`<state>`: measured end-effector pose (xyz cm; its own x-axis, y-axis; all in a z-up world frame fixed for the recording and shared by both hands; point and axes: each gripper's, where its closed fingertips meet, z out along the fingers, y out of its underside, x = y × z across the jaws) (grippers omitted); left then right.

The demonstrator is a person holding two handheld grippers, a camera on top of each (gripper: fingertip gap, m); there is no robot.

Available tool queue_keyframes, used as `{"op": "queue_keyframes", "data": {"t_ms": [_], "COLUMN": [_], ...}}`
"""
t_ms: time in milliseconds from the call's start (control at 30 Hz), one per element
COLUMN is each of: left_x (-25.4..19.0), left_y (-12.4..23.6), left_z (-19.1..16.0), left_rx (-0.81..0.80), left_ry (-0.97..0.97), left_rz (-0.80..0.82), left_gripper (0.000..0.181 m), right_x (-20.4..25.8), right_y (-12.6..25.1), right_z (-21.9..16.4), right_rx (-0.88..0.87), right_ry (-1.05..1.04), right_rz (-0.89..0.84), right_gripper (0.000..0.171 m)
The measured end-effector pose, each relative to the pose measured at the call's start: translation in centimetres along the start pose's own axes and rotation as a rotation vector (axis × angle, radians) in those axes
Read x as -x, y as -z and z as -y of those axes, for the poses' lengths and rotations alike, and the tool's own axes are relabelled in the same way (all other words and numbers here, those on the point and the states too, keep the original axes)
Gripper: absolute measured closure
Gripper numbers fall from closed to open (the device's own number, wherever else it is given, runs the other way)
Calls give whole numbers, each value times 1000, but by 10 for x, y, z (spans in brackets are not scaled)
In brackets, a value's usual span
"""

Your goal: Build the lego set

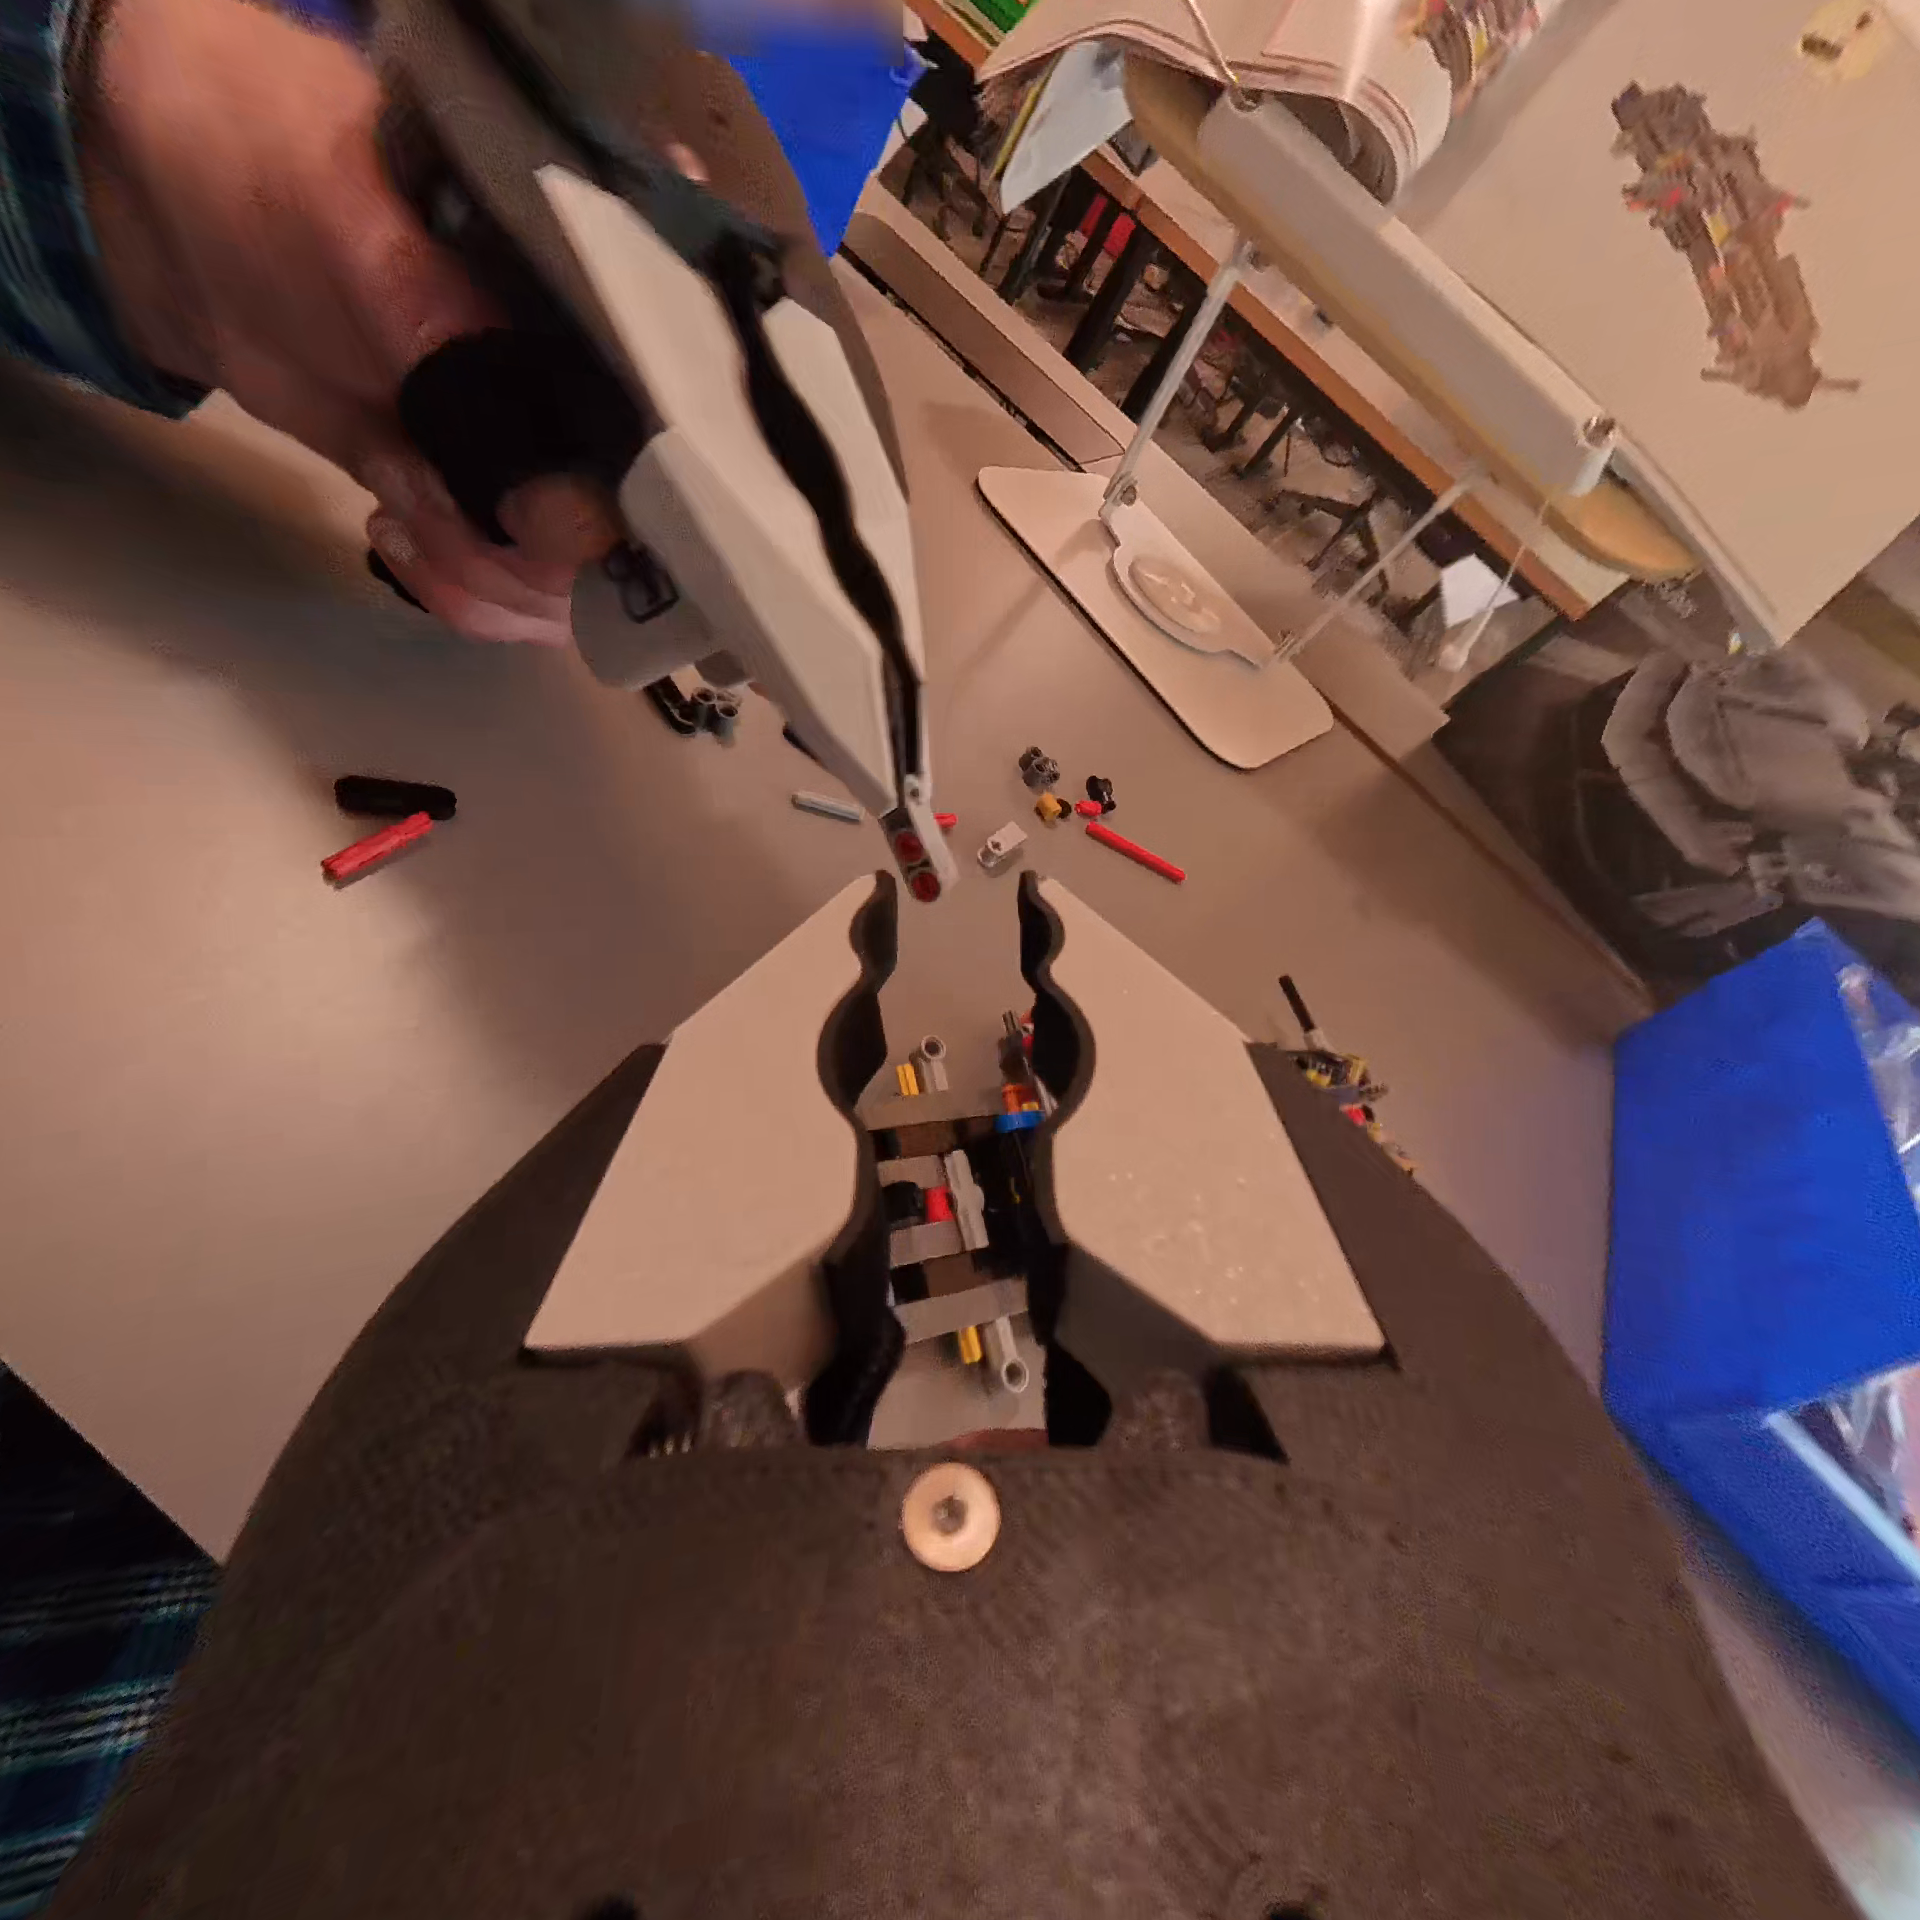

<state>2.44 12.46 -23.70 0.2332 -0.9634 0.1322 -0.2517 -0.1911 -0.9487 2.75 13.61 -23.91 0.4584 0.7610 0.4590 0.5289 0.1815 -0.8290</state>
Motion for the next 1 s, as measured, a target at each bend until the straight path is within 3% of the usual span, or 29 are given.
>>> {"op": "queue_keyframes", "data": {"t_ms": [133,367,500,633,1000], "left_x": [-3,-3,-2,-6,-14], "left_y": [-3,-2,-3,-9,-10], "left_z": [4,14,9,1,10], "left_rx": [-3,-30,51,110,129], "left_ry": [-224,-405,-641,-742,-999], "left_rz": [99,195,279,295,406], "left_gripper": [177,177,177,177,177], "right_x": [-3,1,-1,-1,-3], "right_y": [1,0,1,2,17], "right_z": [1,-2,-2,-2,6], "right_rx": [-19,-9,-12,-26,-95], "right_ry": [-102,-92,-110,-149,-668], "right_rz": [39,63,63,97,366], "right_gripper": [151,153,152,151,150]}}
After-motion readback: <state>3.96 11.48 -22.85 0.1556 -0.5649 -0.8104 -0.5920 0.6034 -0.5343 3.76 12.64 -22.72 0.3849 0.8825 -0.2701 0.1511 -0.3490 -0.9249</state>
